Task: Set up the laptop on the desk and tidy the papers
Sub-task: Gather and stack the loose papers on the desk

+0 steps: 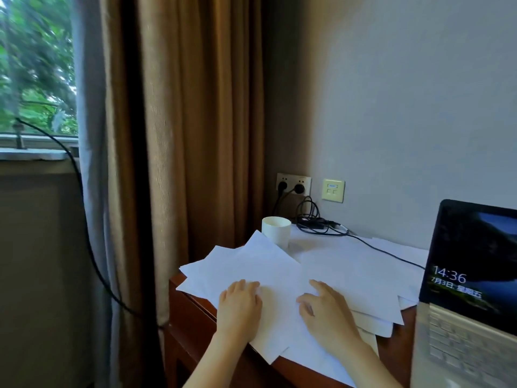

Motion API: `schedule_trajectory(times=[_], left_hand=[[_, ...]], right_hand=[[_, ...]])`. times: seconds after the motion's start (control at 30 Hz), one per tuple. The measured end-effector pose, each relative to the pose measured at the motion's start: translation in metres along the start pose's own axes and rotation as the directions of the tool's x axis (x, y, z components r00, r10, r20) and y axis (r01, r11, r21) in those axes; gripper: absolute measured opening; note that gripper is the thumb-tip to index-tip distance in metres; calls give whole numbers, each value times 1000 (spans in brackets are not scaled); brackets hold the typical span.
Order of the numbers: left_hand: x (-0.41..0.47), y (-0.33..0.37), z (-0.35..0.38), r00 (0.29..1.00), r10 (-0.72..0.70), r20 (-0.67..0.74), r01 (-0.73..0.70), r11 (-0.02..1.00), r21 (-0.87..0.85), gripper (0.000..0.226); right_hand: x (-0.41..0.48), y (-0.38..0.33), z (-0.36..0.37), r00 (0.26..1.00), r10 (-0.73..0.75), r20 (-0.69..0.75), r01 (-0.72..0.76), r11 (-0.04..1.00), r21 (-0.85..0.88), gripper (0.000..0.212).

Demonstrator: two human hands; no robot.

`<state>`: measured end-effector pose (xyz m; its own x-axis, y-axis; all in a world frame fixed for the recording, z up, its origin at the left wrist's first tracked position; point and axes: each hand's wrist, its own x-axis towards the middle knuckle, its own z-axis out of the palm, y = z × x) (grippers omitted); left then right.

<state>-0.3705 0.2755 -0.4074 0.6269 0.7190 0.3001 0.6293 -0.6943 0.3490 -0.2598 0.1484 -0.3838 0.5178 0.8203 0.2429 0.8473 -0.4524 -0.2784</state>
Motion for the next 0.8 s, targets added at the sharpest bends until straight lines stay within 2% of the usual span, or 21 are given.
schedule_trajectory(times=[0.17, 0.37, 0.47, 0.53, 0.63, 0.73, 0.8], left_hand=[[-2, 3, 2, 997, -72, -5, 72, 996, 48, 40], [-1, 6, 1, 996, -91, 5, 90, 993, 70, 39], [-2, 7, 4, 991, -132, -16, 133, 988, 79, 39], [-3, 6, 5, 974, -222, -50, 225, 971, 81, 40], [-4, 3, 6, 929, -368, -48, 369, 930, 12, 49], [-3, 0, 9, 918, -389, -73, 384, 920, -75, 53], [-2, -4, 6, 921, -379, -92, 366, 921, -134, 53]], right_hand=[[7, 7, 2, 998, 28, 54, -24, 997, -70, 35], [12, 5, 7, 971, 170, 166, -129, 964, -232, 49], [8, 9, 8, 962, 230, 151, -187, 949, -254, 47], [5, 9, 5, 982, 165, 93, -133, 951, -277, 41], [1, 4, -4, 998, 31, -53, -40, 985, -171, 49], [-4, -7, -9, 984, -25, -175, 27, 1000, 7, 52], [-8, -14, -7, 978, -76, -195, 91, 993, 71, 54]])
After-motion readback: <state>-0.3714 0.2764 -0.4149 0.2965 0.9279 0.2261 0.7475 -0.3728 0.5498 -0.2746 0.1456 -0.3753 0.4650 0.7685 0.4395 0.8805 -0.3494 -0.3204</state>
